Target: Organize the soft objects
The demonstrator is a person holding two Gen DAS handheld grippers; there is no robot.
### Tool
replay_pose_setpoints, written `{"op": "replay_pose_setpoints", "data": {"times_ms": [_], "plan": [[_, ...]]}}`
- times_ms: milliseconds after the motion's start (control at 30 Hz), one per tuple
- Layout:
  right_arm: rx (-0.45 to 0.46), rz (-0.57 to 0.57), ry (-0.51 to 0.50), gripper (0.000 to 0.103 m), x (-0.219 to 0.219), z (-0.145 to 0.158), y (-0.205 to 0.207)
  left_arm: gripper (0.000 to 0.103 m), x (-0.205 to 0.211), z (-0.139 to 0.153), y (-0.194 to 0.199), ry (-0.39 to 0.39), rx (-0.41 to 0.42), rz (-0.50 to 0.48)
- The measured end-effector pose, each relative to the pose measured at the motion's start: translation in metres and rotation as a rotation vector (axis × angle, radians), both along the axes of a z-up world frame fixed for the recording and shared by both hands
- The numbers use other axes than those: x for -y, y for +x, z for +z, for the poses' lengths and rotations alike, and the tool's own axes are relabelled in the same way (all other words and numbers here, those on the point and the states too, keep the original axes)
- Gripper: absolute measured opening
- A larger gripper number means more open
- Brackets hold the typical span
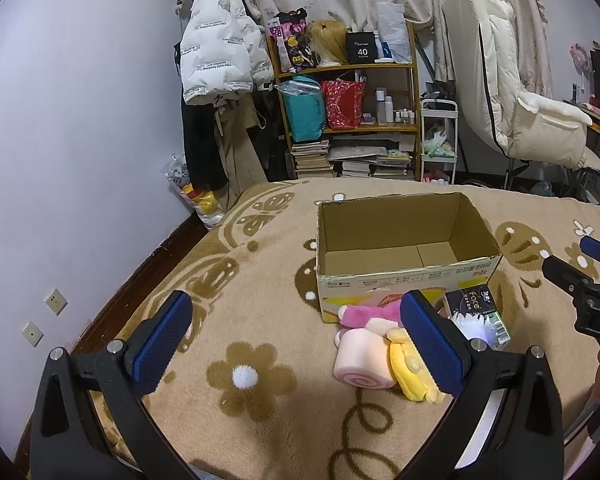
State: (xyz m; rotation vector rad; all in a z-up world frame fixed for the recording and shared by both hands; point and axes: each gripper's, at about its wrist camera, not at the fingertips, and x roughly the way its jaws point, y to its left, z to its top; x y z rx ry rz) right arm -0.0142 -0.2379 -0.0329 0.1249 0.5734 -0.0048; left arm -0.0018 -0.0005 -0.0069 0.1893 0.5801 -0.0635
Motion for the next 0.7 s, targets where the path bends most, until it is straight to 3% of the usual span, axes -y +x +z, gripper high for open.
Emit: {"op": "replay_pose_setpoints", "data": {"times_ms": [700], "plan": [[0.002, 0.0, 0.002, 0.103, 0.0002, -0.0003, -0.0001, 0.103, -0.0007, 0.0053, -0.001, -0.01, -0.004, -0.003]]}}
